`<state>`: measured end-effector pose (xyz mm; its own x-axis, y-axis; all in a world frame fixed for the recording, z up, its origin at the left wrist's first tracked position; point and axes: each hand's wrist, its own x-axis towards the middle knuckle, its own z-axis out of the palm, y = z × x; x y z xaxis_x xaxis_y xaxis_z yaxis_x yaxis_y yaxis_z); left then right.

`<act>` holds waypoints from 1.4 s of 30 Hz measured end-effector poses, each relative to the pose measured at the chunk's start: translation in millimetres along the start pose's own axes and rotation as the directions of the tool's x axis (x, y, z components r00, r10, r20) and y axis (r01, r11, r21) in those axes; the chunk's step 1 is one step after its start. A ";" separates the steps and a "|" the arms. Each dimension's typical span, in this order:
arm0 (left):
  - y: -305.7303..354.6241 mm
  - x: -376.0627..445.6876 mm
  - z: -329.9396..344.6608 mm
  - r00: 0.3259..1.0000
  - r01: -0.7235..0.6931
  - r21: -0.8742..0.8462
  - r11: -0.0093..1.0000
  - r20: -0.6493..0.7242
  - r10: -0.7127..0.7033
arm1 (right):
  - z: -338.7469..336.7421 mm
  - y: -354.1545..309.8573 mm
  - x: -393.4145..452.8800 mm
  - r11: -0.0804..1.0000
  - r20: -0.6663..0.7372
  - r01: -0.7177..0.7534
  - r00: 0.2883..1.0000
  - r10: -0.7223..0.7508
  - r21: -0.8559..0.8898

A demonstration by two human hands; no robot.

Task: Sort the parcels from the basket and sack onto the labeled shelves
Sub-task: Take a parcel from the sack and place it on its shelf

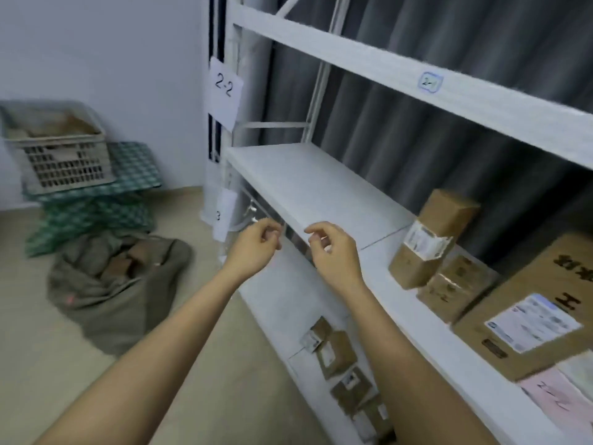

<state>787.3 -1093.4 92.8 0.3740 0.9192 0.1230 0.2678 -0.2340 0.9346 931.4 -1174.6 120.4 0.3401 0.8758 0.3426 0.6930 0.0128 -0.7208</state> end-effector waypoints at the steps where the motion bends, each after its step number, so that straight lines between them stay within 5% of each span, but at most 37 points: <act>1: -24.9 -0.8 -25.1 0.998 0.057 0.009 0.998 -0.023 -0.057 | 31.6 -5.6 1.4 1.000 0.052 -0.017 0.999 0.016 0.022; 11: -219.1 -30.4 -271.6 0.868 0.462 0.068 0.884 -0.237 -0.435 | 335.6 -79.6 -3.4 0.973 0.582 -0.223 0.800 0.146 0.063; 16: -276.8 -30.1 -357.7 0.792 0.589 0.069 0.805 -0.247 -0.558 | 429.9 -107.8 6.4 0.966 0.719 -0.253 0.681 0.139 0.053; 24: -348.9 43.9 -450.4 0.740 0.653 0.010 0.758 -0.224 -0.635 | 568.3 -124.9 98.7 0.949 0.785 -0.314 0.578 0.221 -0.036; 32: -405.3 162.0 -544.0 0.734 0.679 0.143 0.720 -0.154 -0.661 | 693.2 -130.4 195.6 0.893 0.807 -0.416 0.459 0.371 -0.174; 42: -514.6 297.7 -660.0 0.687 0.703 0.220 0.676 0.035 -0.726 | 817.4 -133.8 274.1 0.766 0.706 -0.584 0.422 0.569 -0.269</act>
<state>174.8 -490.3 -131.3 0.0937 0.7902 -0.6056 0.6396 0.4184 0.6449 412.3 -541.8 -181.8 0.0886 0.7173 -0.6911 0.5033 -0.6310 -0.5904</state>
